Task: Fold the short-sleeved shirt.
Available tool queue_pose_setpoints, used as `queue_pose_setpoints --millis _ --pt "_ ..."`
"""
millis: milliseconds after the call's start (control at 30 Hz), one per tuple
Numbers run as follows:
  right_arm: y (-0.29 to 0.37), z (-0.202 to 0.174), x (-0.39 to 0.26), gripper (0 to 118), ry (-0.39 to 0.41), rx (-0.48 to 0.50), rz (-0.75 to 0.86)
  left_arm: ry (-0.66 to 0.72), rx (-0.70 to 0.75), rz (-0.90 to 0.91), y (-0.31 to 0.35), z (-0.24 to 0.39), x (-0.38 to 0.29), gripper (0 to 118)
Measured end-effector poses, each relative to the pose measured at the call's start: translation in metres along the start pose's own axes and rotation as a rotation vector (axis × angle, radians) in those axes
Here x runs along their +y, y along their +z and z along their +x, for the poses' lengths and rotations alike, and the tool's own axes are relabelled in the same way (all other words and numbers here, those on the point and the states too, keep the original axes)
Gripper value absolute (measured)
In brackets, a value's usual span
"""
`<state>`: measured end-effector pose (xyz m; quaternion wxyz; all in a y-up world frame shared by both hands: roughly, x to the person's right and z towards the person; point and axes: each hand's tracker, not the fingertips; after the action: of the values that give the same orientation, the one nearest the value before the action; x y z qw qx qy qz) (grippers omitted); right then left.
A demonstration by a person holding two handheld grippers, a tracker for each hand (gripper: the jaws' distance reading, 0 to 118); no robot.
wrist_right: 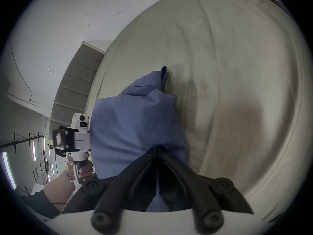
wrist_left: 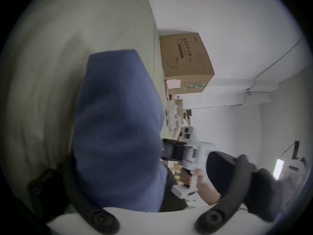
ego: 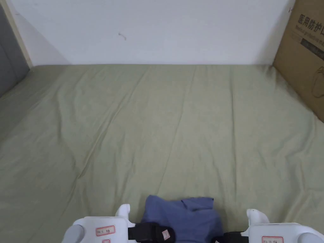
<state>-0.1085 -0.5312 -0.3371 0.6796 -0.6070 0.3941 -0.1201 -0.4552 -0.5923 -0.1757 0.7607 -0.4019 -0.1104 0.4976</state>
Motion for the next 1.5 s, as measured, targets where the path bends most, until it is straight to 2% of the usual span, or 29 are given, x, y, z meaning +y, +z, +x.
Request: queue_pose_setpoints --millis 33,67,100,133,200,267,367,433,500,567,667,767,800,833,867,900,933,1000,1033,1133,1167,1267,1300,1333,1367,1400,1467,1500 --pt "0.000 0.000 -0.001 1 -0.025 0.045 -0.005 0.030 -0.036 -0.003 0.003 -0.005 -0.005 92" --pt "0.001 -0.002 -0.002 1 -0.023 0.027 0.002 0.066 -0.150 0.027 0.009 -0.001 -0.005 46" --pt "0.005 -0.004 -0.004 1 -0.026 0.022 0.013 0.032 -0.110 0.030 0.019 0.009 -0.003 22" --pt "0.010 -0.006 -0.003 1 -0.070 0.076 0.012 -0.078 -0.010 0.043 0.028 0.018 0.000 22" --pt "0.024 -0.010 -0.004 1 -0.105 0.156 0.013 -0.137 -0.004 0.070 0.059 0.029 0.007 22" --pt "0.045 -0.020 -0.003 1 -0.048 0.176 0.046 -0.153 0.017 0.101 0.100 0.036 0.021 22" --pt "0.072 -0.037 -0.002 1 0.096 0.065 0.082 -0.188 0.172 0.145 0.176 0.029 0.046 22" --pt "0.085 -0.051 -0.006 1 0.146 0.043 0.099 -0.166 0.286 0.157 0.227 0.018 0.061 22" --pt "0.094 -0.054 -0.008 1 0.140 0.058 0.109 -0.092 0.341 0.170 0.270 0.011 0.070 22" --pt "0.096 -0.055 -0.009 1 0.119 0.078 0.121 -0.079 0.438 0.178 0.304 0.005 0.076 22" --pt "0.094 -0.051 -0.009 1 0.084 0.116 0.121 -0.116 0.693 0.162 0.333 -0.001 0.082 23" --pt "0.089 -0.052 -0.012 1 0.088 0.075 0.113 -0.113 0.940 0.156 0.348 -0.011 0.086 23" --pt "0.088 -0.052 -0.011 1 0.094 0.060 0.106 -0.116 1.027 0.160 0.351 -0.012 0.086 34" --pt "0.087 -0.052 -0.012 1 0.103 0.056 0.104 -0.135 1.085 0.186 0.355 -0.013 0.085 52" --pt "0.088 -0.052 -0.012 1 0.110 0.054 0.105 -0.134 1.113 0.202 0.357 -0.013 0.082 80" --pt "0.088 -0.053 -0.013 1 0.114 0.052 0.105 -0.138 1.134 0.229 0.366 -0.015 0.078 116" --pt "0.089 -0.052 -0.012 1 0.115 0.051 0.107 -0.150 1.078 0.278 0.369 -0.017 0.078 118" --pt "0.090 -0.052 -0.011 1 0.107 0.063 0.114 -0.113 1.063 0.271 0.370 -0.018 0.075 116" --pt "0.091 -0.053 -0.010 1 0.101 0.067 0.118 -0.116 1.062 0.270 0.372 -0.014 0.077 111" --pt "0.097 -0.055 -0.007 1 0.111 0.048 0.145 -0.180 1.079 0.281 0.348 0.001 0.068 112" --pt "0.100 -0.057 -0.006 1 0.134 0.032 0.159 -0.224 1.046 0.304 0.326 0.027 0.054 112" --pt "0.107 -0.061 0.000 1 0.179 -0.031 0.183 -0.326 0.810 0.367 0.271 0.076 0.022 111" --pt "0.109 -0.064 0.003 1 0.184 -0.042 0.185 -0.334 0.767 0.374 0.259 0.065 0.024 102" --pt "0.111 -0.067 0.006 1 0.187 -0.054 0.183 -0.347 0.729 0.374 0.240 0.076 0.017 82" --pt "0.113 -0.069 0.011 1 0.193 -0.087 0.160 -0.372 0.715 0.386 0.225 0.088 0.011 49" --pt "0.117 -0.072 0.018 1 0.205 -0.145 0.138 -0.382 0.646 0.400 0.212 0.102 0.006 4" --pt "0.133 -0.083 0.026 1 0.224 -0.216 0.203 -0.413 0.540 0.466 0.174 0.154 -0.015 2" --pt "0.144 -0.090 0.030 1 0.226 -0.218 0.259 -0.450 0.546 0.521 0.164 0.175 -0.019 2"
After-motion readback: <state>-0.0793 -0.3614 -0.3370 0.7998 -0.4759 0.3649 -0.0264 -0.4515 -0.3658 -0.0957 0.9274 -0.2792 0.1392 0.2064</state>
